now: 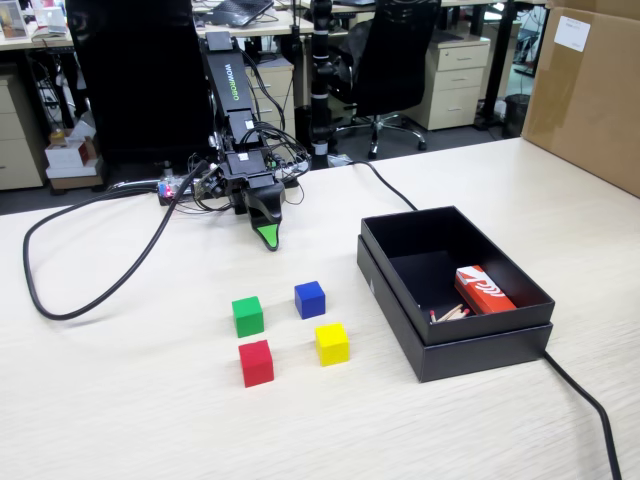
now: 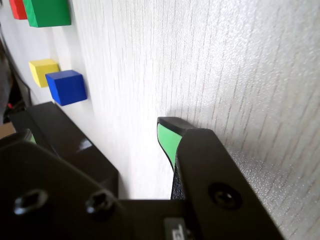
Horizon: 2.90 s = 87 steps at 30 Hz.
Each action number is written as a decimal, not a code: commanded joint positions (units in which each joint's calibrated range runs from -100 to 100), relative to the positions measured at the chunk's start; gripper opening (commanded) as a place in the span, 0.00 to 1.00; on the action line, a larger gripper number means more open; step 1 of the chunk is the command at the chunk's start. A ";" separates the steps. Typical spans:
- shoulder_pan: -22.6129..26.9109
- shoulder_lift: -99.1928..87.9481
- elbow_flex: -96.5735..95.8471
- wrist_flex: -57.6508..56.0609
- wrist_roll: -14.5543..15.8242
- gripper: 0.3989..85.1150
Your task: Put the green cube on top of the red cube
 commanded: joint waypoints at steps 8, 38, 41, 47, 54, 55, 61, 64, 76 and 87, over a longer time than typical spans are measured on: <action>0.00 0.19 -0.57 -1.14 -0.05 0.57; 0.00 0.19 -0.57 -1.14 0.00 0.57; 0.00 0.19 -0.57 -1.14 0.00 0.57; 0.00 0.19 -0.57 -1.14 0.00 0.57; 0.00 0.19 -0.57 -1.14 0.00 0.57; 0.00 0.19 -0.57 -1.14 0.00 0.57; 0.00 0.19 -0.57 -1.14 0.00 0.57; -0.05 0.19 -0.57 -1.14 0.05 0.57; 0.00 0.08 -0.57 -1.14 0.00 0.57; -0.05 -1.07 1.34 -5.37 -0.24 0.57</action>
